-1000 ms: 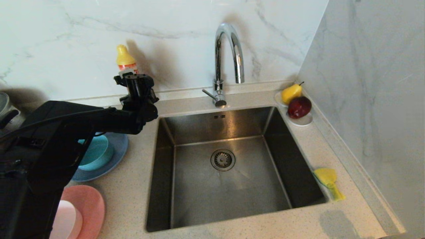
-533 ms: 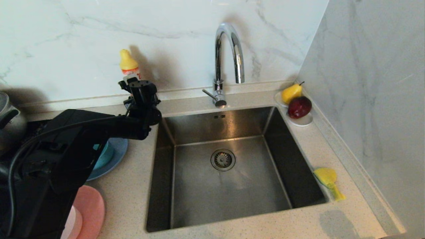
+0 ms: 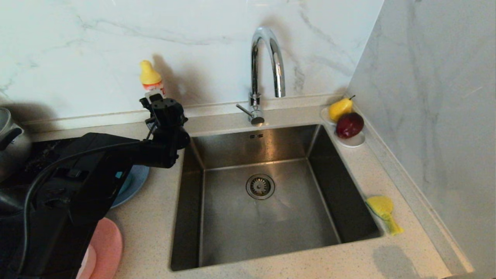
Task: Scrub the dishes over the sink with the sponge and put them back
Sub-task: Place the dish soap on the table
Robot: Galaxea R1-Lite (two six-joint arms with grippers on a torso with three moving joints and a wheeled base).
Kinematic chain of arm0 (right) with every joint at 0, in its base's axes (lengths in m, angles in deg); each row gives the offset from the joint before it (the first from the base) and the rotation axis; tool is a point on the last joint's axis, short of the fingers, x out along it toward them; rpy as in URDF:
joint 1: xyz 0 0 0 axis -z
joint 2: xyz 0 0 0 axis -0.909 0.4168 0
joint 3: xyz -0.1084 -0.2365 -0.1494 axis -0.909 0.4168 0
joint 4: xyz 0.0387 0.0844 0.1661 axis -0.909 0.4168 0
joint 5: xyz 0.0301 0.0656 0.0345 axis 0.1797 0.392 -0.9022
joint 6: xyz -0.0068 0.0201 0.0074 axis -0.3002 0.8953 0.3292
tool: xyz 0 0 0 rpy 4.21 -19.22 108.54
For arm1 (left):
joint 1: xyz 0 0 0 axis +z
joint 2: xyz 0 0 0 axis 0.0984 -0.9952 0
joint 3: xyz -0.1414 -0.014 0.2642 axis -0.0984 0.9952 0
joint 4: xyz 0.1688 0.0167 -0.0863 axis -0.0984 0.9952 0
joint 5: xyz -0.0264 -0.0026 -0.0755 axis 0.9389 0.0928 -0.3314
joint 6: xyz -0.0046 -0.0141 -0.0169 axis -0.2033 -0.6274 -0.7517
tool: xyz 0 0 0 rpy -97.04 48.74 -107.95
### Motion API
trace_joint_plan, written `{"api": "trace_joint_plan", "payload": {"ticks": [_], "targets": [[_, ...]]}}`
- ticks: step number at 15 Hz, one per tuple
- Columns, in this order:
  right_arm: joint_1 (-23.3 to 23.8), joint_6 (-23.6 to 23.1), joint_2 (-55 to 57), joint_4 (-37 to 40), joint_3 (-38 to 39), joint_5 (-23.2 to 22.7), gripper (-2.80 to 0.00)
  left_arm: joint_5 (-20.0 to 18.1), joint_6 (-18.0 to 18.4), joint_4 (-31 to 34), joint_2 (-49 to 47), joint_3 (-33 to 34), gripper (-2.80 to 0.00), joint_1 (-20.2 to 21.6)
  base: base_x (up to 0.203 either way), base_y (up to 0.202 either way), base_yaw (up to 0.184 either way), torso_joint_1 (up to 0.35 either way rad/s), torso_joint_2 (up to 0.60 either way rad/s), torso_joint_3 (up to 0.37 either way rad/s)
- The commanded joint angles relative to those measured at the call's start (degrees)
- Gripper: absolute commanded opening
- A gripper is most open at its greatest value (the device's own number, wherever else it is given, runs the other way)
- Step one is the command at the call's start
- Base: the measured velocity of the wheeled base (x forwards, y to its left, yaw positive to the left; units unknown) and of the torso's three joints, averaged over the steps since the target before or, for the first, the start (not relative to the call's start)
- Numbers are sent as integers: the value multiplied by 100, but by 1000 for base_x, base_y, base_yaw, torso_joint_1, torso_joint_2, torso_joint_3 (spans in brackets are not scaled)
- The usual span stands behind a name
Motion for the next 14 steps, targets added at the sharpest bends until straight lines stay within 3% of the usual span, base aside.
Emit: {"api": "trace_joint_plan", "payload": {"ticks": [1, 14], "targets": [[0, 0, 0, -7, 0, -2, -280, 32, -18, -24, -52, -3, -280, -3, 0, 0, 0, 0, 0, 0], [0, 0, 0, -5, 0, -2, -280, 208, -103, -6, -9, -3, -280, 6, 0, 0, 0, 0, 0, 0]]}}
